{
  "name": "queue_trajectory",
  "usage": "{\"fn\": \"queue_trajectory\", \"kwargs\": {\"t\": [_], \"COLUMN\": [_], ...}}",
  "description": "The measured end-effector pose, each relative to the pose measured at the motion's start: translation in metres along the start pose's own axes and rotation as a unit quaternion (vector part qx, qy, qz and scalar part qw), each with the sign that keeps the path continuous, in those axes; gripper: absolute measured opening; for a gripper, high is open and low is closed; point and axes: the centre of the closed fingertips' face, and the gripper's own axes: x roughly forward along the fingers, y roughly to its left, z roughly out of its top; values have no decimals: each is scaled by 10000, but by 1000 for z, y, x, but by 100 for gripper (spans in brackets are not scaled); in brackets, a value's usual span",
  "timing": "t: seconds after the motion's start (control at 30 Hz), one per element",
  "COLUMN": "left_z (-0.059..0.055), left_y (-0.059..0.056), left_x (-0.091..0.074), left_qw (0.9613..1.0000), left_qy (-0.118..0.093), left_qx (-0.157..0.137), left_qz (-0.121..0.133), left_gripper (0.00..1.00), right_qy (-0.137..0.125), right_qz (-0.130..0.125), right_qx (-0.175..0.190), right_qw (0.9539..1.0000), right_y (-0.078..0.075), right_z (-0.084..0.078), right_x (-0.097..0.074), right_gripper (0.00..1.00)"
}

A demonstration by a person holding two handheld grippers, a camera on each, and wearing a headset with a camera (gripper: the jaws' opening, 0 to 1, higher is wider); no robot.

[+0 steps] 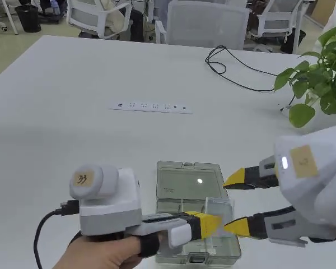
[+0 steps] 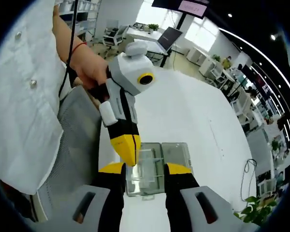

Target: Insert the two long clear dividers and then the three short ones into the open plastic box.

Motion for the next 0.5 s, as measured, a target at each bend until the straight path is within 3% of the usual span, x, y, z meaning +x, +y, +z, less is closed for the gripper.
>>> {"fn": "queue_trajectory", "kwargs": {"t": [0.13,0.23,0.33,0.47,0.5], "left_z": [-1,-1,-5,-10,-10], "left_y": [-15,-25,-36,-48,-48], "left_x": [-2,-4,-6,-8,-8], "left_qw": [9963,9898,9813,9730,9727], "left_qy": [138,212,330,426,433], "left_qx": [784,1310,1736,2033,2037], "left_qz": [-314,-512,-758,-1006,-1021], "left_gripper": [0,0,0,0,0], "right_qy": [-302,-425,-576,-572,-587], "right_qz": [595,1036,1520,1892,2036], "right_qx": [456,685,833,877,876], "right_qw": [9967,9913,9832,9763,9734], "right_y": [7,13,22,27,30], "right_z": [1,0,3,1,2], "right_x": [-7,-12,-18,-19,-20], "right_gripper": [28,25,23,18,17]}}
